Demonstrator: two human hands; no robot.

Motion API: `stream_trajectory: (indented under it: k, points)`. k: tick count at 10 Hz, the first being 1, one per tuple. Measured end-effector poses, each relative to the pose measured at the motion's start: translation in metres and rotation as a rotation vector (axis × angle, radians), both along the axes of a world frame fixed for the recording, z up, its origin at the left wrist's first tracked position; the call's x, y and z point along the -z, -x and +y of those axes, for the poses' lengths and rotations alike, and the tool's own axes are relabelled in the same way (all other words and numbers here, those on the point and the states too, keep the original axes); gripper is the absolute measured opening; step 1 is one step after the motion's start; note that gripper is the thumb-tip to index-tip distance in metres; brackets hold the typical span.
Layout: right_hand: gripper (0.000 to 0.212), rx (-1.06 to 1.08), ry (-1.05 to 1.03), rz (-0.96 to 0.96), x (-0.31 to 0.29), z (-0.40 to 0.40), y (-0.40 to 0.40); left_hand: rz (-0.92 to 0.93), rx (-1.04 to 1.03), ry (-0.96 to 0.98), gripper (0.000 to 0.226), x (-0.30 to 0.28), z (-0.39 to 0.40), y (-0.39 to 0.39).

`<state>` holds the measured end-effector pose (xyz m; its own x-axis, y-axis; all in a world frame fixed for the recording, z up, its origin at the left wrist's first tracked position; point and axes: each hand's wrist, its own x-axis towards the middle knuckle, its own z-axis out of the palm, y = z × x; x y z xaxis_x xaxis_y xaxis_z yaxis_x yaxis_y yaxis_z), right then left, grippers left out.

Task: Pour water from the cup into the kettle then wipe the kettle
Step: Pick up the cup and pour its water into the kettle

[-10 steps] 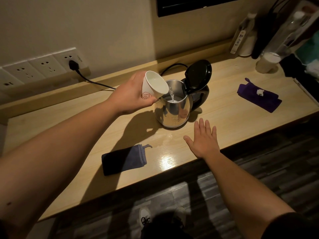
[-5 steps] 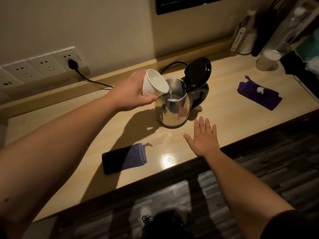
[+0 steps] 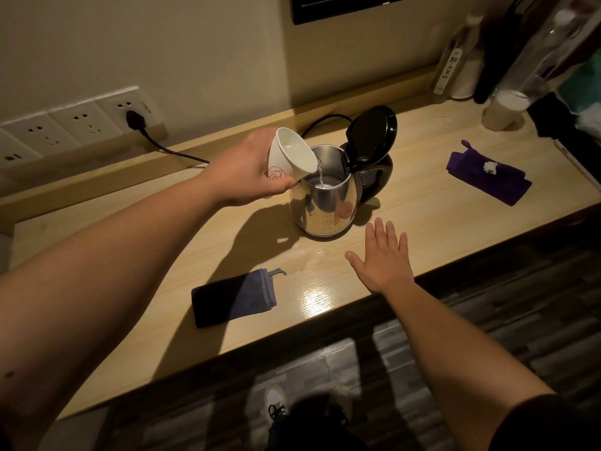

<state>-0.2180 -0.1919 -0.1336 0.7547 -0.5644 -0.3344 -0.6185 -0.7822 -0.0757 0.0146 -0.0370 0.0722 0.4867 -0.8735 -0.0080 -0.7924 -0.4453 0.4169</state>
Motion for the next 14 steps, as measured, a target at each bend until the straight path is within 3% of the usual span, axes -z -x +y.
stream_trajectory:
  k: [14]
  points:
    - [0.085,-0.001,0.005,0.000,0.000,0.000,0.001,0.016,0.099,-0.050,0.072,-0.008,-0.012,-0.008]
